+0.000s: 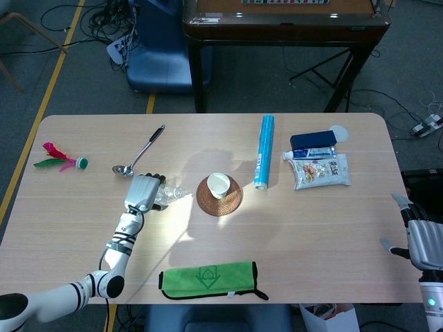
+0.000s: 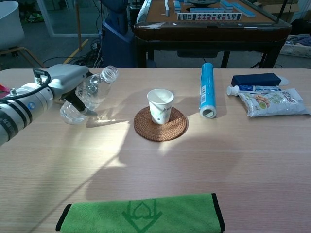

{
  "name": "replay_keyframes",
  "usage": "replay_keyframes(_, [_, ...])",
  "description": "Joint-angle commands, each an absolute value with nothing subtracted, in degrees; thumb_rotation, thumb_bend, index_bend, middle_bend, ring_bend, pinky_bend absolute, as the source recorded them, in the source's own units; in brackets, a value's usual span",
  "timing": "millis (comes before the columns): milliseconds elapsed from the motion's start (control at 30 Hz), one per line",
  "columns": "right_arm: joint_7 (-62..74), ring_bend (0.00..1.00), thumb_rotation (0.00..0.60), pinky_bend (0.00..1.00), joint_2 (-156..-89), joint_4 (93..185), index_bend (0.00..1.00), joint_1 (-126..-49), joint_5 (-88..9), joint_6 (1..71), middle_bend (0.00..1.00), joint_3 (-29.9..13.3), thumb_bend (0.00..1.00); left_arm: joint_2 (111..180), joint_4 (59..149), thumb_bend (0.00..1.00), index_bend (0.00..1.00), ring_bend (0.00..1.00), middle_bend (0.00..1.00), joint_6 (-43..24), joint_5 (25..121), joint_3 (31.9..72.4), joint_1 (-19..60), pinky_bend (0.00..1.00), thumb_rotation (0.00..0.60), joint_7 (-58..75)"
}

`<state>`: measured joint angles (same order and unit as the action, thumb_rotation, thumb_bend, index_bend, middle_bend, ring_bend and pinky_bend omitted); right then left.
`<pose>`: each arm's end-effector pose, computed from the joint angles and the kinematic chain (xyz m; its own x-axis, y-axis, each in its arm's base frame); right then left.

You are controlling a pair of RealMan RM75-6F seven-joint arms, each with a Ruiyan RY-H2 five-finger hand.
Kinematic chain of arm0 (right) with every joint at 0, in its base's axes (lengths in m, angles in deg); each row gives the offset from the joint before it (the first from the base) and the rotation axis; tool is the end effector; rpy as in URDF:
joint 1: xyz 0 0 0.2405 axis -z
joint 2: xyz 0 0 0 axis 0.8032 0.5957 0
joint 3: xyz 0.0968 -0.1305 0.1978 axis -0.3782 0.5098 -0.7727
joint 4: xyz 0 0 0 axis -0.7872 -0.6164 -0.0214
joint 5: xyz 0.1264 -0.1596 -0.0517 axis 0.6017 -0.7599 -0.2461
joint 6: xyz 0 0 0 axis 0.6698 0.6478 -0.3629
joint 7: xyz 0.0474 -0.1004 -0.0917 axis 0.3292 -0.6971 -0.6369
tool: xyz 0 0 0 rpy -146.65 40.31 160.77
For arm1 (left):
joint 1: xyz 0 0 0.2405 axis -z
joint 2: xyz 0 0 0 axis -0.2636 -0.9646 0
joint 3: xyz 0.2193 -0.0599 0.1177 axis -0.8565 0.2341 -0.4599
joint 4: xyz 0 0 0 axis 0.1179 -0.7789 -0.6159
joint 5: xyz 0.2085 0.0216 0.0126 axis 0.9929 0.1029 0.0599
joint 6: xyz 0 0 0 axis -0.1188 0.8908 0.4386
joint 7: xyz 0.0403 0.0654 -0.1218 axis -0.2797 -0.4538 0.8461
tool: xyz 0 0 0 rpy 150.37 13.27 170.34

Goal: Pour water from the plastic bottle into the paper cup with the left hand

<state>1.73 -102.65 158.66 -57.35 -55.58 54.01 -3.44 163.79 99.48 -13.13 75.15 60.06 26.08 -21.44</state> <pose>-0.3258 -0.1836 0.1668 0.4167 -0.0283 0.9086 -0.9006 0.1229 0.4169 -0.1602 0.3732 -0.0336 0.5517 0.0632 0.8317 0.8189 -0.2302 -0.5257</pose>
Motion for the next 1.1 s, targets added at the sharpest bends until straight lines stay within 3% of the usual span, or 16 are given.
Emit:
replay_keyframes(33, [1.9, 0.16, 0.600, 0.40, -102.6, 158.6, 0.12, -57.4, -55.5, 53.9, 0.18, -3.5, 0.00, 164.1, 99.5, 0.02, 0.58, 0.53, 0.58, -14.5, 71.0, 60.7, 28.1, 0.58, 0.600, -27.6])
replay_keyframes(533, [3.3, 0.16, 0.600, 0.40, -102.2, 158.3, 0.12, -57.5, -55.0, 53.1, 0.18, -3.6, 0.00, 167.4, 96.9, 0.02, 0.60, 0.55, 0.61, -13.9, 57.3, 62.8, 34.0, 0.59, 0.600, -45.1])
replay_keyframes(1100, [5.3, 0.16, 0.600, 0.40, -101.6, 158.2, 0.12, -57.5, -55.5, 52.8, 0.18, -3.4, 0.00, 170.5, 93.0, 0.02, 0.60, 0.55, 0.62, -14.2, 52.9, 61.6, 38.2, 0.59, 0.600, -50.3])
